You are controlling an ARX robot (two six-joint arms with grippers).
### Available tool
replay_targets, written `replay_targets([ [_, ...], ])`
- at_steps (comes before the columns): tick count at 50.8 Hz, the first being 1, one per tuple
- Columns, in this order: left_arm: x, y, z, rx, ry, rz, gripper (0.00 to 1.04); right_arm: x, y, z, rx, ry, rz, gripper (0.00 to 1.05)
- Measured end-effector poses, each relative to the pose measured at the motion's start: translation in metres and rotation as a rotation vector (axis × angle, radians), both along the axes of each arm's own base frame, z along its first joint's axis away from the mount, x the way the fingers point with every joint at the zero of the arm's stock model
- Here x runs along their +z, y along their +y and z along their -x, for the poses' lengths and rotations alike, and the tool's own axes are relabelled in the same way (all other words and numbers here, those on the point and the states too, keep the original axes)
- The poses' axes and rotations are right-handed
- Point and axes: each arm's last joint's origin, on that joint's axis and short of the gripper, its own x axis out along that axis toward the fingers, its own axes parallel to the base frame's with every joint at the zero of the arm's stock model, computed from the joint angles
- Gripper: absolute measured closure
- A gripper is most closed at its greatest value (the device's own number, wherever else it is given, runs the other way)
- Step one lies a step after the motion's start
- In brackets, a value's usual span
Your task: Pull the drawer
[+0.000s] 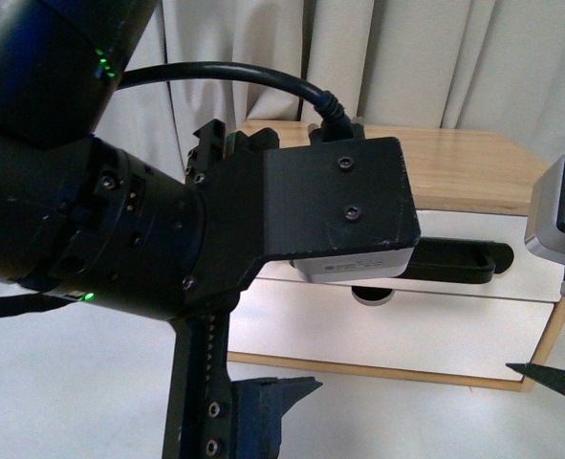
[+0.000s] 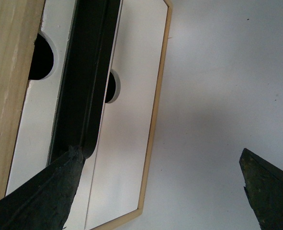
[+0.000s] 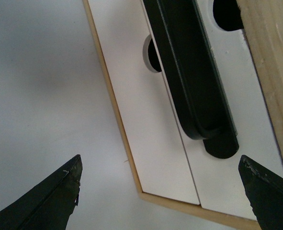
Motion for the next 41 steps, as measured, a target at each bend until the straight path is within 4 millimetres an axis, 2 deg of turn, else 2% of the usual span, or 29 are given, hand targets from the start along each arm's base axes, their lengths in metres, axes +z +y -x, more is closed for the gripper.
replay_targets([
  [23, 0.003, -0.012, -0.035, 0.039, 0.028, -0.043, 0.06, 0.000, 0.006, -0.020, 0.096, -0.003, -0.029, 0.09],
  [41, -0.007, -0.014, -0.042, 0.046, 0.061, -0.065, 0.06, -0.005, 0.018, -0.029, 0.133, 0.021, -0.072, 0.09],
])
